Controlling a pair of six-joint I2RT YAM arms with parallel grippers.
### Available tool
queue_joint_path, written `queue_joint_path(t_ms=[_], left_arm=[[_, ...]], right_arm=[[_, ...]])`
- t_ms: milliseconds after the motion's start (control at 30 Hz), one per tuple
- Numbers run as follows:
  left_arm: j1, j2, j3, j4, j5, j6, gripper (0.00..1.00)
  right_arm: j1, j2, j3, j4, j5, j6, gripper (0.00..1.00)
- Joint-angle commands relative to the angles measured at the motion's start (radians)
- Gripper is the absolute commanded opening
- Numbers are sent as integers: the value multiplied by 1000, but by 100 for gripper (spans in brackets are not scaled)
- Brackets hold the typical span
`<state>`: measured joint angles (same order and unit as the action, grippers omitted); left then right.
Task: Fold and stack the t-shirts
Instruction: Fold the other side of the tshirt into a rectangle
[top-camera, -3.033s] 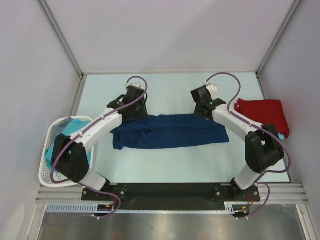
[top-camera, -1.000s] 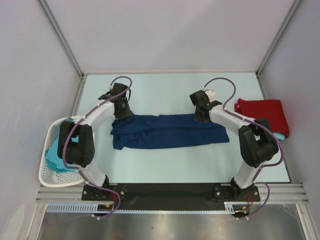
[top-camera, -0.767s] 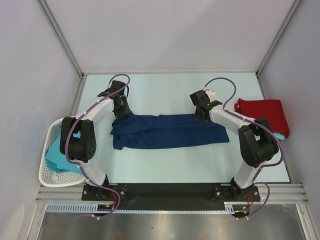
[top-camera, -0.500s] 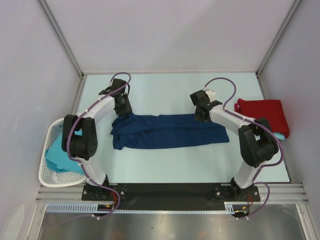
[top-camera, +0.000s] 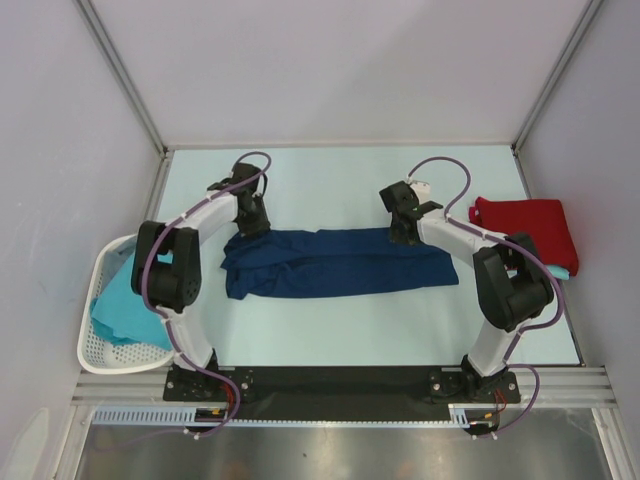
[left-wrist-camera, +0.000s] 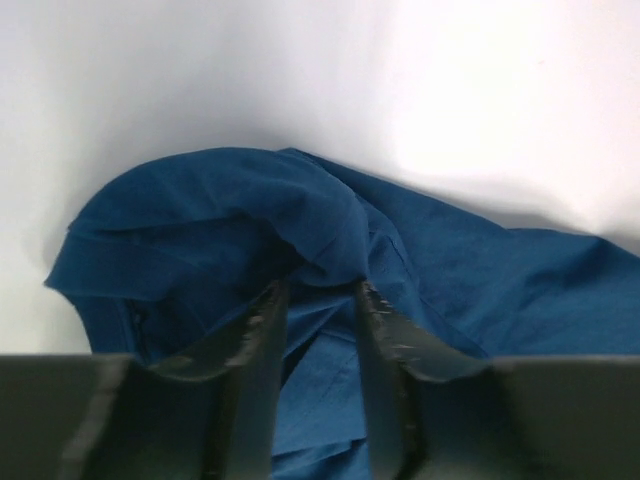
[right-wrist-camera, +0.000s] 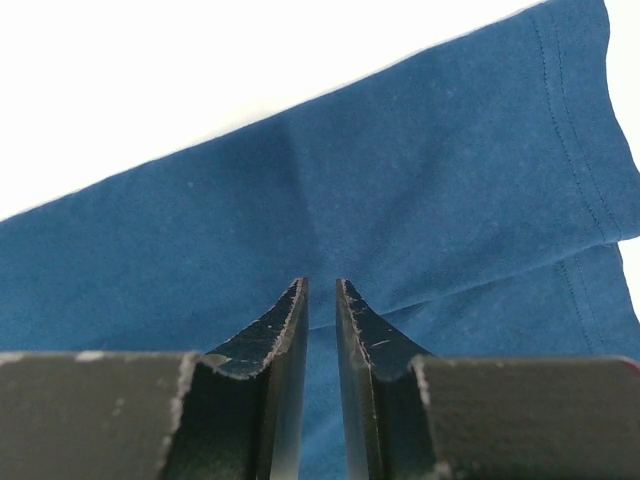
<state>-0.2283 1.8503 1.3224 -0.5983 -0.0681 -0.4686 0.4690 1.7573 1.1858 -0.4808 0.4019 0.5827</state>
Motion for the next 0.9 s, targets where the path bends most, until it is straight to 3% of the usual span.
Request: queue_joint_path(t_ms=[0, 167, 267, 500, 867], left_arm=[[-6, 23, 21, 15, 21, 19, 33], [-8, -11, 18, 9, -18, 8, 9], [-6, -48, 8, 0, -60, -2, 1], [7, -206, -18, -32, -157, -11, 0], [33, -229, -64, -104, -223, -54, 0]], right_arm=[[-3, -1, 21, 7, 15, -6, 22], [-7, 4, 24, 8, 11, -7, 22], [-7, 8, 28, 8, 8, -7, 22], [-6, 27, 28, 16, -3, -4, 19], [2, 42, 35, 19, -11, 0, 18]])
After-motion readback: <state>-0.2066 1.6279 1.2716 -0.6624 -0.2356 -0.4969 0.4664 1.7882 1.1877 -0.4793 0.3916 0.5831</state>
